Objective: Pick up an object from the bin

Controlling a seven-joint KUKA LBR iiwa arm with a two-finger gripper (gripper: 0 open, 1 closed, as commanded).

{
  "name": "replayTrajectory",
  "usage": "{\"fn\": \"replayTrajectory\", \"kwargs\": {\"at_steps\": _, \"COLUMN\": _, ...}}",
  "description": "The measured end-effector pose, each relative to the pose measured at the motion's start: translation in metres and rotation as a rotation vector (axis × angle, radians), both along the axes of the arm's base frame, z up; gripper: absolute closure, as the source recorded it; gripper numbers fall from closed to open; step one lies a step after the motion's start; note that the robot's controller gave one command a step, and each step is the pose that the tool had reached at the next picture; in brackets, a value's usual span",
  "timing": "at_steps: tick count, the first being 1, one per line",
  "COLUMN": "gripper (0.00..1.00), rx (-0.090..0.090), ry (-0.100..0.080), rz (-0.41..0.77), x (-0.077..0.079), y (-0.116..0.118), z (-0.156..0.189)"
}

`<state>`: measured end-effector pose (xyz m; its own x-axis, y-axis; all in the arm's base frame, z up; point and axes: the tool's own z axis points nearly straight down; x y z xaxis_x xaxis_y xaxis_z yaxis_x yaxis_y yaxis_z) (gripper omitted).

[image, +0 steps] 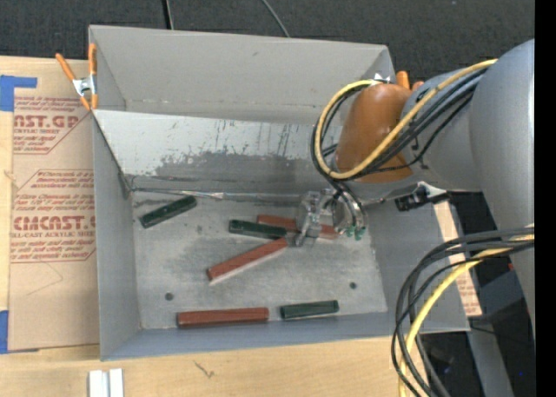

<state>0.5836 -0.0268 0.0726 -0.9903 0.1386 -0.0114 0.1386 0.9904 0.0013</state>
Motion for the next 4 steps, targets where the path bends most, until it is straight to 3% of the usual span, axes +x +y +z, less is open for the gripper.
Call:
{"fn": "replayTrajectory", "kwargs": {"at_steps": 1, "gripper": 0.0, "rx": 0.0, "ry": 0.009, "rz": 0.001, "x": -0.002, "y": 0.0, "z": -0.002}}
{"fn": "replayTrajectory", "kwargs": {"at_steps": 2, "gripper": 0.0, "rx": 0.0, "ry": 0.009, "rz": 0.001, "x": -0.002, "y": 0.0, "z": -0.002}}
{"fn": "replayTrajectory", "kwargs": {"at_steps": 3, "gripper": 0.0, "rx": 0.0, "ry": 0.01, "rz": -0.076, "x": -0.002, "y": 0.012, "z": 0.005}}
{"fn": "replayTrajectory", "kwargs": {"at_steps": 4, "gripper": 1.0, "rx": 0.004, "ry": 0.0, "rz": -0.324, "x": 0.011, "y": 0.065, "z": 0.0}}
